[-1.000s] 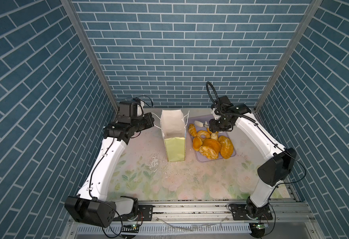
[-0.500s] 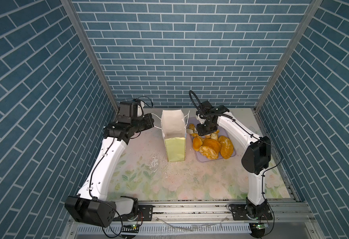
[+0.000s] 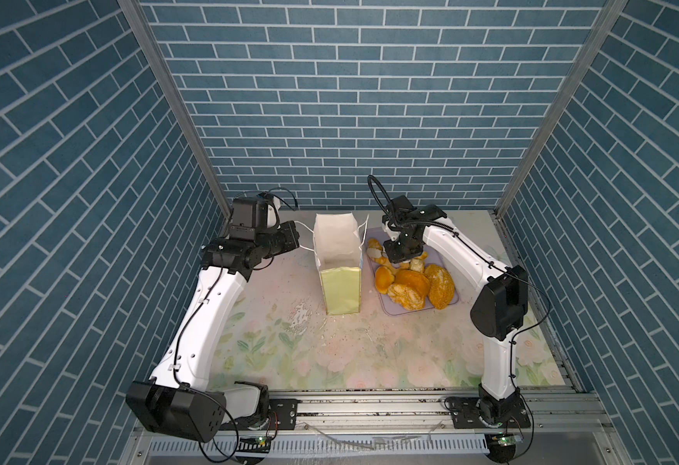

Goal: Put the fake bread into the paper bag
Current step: 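Pinch the orange croissant with the tongs and lift it, then carry the croissant with the right gripper over the bag mouth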

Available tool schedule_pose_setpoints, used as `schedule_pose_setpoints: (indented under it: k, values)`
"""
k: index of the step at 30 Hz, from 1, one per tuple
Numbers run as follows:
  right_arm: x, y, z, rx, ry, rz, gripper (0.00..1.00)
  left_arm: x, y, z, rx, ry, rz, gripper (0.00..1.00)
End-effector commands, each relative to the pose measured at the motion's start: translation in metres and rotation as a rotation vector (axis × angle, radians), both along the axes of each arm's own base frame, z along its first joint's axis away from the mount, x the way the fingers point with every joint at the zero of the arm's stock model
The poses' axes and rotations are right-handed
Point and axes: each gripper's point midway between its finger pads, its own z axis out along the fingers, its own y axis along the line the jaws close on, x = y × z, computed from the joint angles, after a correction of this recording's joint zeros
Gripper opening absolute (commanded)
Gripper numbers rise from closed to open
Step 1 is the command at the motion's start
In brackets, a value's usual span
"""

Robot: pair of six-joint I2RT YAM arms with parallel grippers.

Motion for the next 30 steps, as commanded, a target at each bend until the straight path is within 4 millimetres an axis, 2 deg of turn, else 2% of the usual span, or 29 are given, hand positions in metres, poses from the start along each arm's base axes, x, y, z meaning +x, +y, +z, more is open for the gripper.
schedule_pose_setpoints:
  k: [1, 6, 10, 14, 16, 19, 22, 26, 30]
  values:
    - [-0.004, -0.021, 0.072, 0.045, -0.173, -0.049, 0.22, -0.002, 0.0, 0.012, -0.003, -0.029, -0.001, 0.0]
    - [-0.017, -0.044, 0.119, 0.051, -0.282, -0.073, 0.22, -0.004, 0.001, 0.013, -0.004, -0.032, 0.002, 0.0]
    - [-0.027, -0.06, 0.164, 0.055, -0.375, -0.079, 0.22, -0.005, 0.0, 0.011, -0.013, -0.034, 0.002, 0.0]
    - [-0.036, -0.068, 0.211, 0.109, -0.485, -0.087, 0.22, -0.006, -0.001, 0.012, -0.024, -0.038, -0.002, 0.0]
    - [-0.043, -0.065, 0.233, 0.158, -0.525, -0.067, 0.22, -0.006, -0.002, 0.014, -0.029, -0.042, -0.005, 0.0]
    - [-0.055, -0.052, 0.258, 0.214, -0.563, -0.009, 0.22, -0.007, -0.002, 0.015, -0.03, -0.047, -0.007, 0.0]
    - [-0.067, -0.029, 0.27, 0.228, -0.601, 0.082, 0.22, -0.008, -0.003, 0.015, -0.034, -0.044, -0.009, 0.0]
    - [-0.083, 0.006, 0.273, 0.234, -0.624, 0.208, 0.22, -0.01, -0.003, 0.016, -0.036, -0.043, -0.01, 0.0]
    - [-0.098, 0.043, 0.261, 0.258, -0.595, 0.322, 0.22, -0.012, -0.002, 0.016, -0.034, -0.044, -0.007, 0.0]
